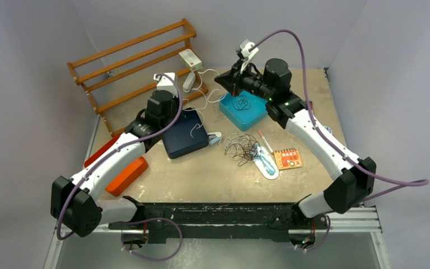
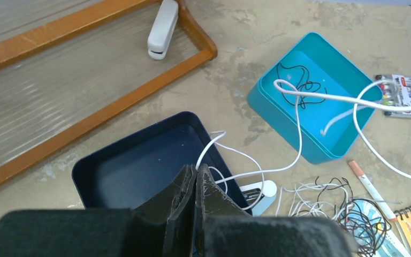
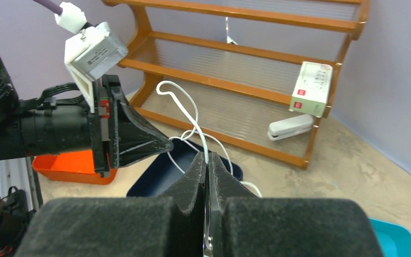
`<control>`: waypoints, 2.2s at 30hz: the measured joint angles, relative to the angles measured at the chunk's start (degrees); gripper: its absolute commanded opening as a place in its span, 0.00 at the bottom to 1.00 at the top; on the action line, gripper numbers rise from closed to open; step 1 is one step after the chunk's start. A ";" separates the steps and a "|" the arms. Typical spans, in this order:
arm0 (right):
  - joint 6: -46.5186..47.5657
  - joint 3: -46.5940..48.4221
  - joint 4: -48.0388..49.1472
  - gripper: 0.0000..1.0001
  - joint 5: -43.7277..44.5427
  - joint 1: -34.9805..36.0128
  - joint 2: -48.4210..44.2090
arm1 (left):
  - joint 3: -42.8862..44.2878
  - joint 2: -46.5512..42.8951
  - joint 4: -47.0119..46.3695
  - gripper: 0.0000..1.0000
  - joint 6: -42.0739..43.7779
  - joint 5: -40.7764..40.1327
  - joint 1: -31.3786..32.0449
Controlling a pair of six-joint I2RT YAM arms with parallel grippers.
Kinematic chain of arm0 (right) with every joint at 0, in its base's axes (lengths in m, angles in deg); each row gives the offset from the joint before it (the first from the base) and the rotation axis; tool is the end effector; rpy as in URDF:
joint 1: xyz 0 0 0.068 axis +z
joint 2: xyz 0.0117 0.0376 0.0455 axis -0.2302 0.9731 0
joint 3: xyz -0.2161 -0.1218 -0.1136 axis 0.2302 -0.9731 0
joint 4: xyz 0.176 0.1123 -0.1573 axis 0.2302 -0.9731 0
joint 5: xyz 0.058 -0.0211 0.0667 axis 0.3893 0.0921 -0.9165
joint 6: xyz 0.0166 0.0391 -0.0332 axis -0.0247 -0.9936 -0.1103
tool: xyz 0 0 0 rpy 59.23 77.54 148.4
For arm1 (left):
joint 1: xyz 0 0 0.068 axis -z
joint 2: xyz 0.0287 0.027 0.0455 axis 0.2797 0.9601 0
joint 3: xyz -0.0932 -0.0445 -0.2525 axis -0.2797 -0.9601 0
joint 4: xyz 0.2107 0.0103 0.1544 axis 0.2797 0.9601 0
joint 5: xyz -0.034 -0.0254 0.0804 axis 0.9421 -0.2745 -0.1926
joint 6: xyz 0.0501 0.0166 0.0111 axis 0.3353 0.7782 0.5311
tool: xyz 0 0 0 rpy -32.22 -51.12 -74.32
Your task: Untangle the cables
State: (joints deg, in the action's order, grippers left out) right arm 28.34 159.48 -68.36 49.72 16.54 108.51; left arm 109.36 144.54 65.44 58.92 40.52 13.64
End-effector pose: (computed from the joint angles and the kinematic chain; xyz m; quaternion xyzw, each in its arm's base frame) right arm 0.2877 0.1820 0.4411 -0.2924 0.6044 0.3528 0.6517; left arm 0.2554 -0.1348 0.3352 -0.0176 0.8228 -0.1297 0.5531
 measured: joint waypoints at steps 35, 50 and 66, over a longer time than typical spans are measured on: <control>-11.54 -1.97 18.80 0.00 -0.48 11.04 22.34 | -18.43 -5.64 -5.51 0.00 -12.72 -13.92 -2.51; -11.69 -5.77 19.12 0.00 8.33 11.52 28.37 | -18.45 -4.46 -5.31 0.00 -12.92 -12.44 -2.51; -9.55 -3.45 16.17 0.30 6.78 11.91 32.87 | -18.45 -4.15 -5.33 0.00 -12.92 -12.20 -2.51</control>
State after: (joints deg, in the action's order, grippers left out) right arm 18.79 156.03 -52.18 56.49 28.45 141.38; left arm 90.92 140.38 60.10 46.00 28.33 11.13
